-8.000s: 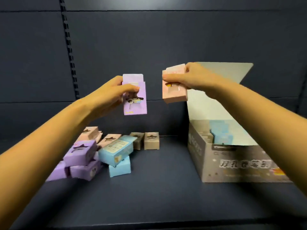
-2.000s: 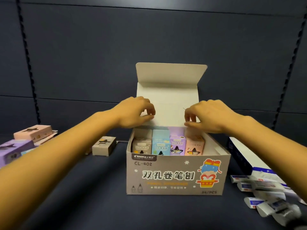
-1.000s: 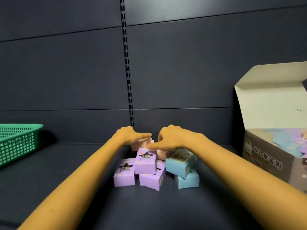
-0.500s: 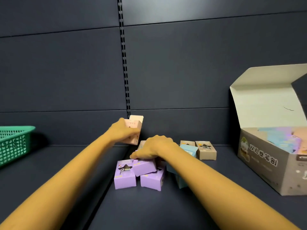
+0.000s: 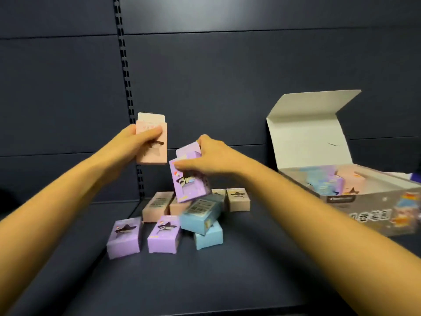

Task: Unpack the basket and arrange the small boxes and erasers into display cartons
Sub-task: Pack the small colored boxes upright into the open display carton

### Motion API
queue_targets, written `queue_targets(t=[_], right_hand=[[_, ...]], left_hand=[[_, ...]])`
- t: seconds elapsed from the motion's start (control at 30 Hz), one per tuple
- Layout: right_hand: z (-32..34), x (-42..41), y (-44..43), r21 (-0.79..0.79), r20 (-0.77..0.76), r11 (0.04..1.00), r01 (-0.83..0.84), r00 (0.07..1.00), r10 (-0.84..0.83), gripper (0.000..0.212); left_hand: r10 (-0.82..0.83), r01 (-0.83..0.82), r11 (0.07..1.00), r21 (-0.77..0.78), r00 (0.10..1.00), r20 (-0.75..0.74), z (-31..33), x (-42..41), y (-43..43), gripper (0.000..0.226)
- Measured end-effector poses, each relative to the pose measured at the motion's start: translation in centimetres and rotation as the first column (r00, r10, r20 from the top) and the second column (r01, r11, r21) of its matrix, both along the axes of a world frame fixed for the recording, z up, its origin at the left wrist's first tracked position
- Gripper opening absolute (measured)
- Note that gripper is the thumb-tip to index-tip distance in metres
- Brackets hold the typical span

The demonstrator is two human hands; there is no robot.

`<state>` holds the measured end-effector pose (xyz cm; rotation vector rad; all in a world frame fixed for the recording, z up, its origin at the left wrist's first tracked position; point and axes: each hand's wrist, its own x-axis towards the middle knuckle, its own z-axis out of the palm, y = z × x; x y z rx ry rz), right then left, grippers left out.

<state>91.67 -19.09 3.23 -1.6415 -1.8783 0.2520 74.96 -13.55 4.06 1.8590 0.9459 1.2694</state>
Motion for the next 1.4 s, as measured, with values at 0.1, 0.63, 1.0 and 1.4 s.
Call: queue_targets(t=[0.1, 0.63, 1.0, 1.4], right_hand=[[1.5, 5.5, -2.6, 0.063, -0.047, 0.998, 0.013, 0.999, -0.01, 0.04], [-0.1, 34.4, -7.2, -0.127, -0.061, 0.991, 0.037, 0.997, -0.045, 0.044], [-3.8, 37.5, -3.4, -0.113, 0.099, 0.988, -0.107, 0.988, 0.118, 0.045], [-5.1, 38.0, -2.2, 0.008, 0.385, 0.99, -0.14, 0.914, 0.127, 0.045]], left_hand=[[-0.11, 0.11, 0.994, -0.002, 0.994, 0.013, 0.5, 4.1, -1.6, 0.014], [-0.262, 0.273, 0.954, 0.125, 0.961, -0.093, 0.0, 26.3, -7.0, 0.039], [-0.032, 0.055, 0.99, 0.128, 0.984, -0.176, -4.0, 31.5, -6.0, 0.041], [-0.061, 0.092, 0.983, 0.162, 0.981, -0.187, -5.5, 32.3, -6.1, 0.039]])
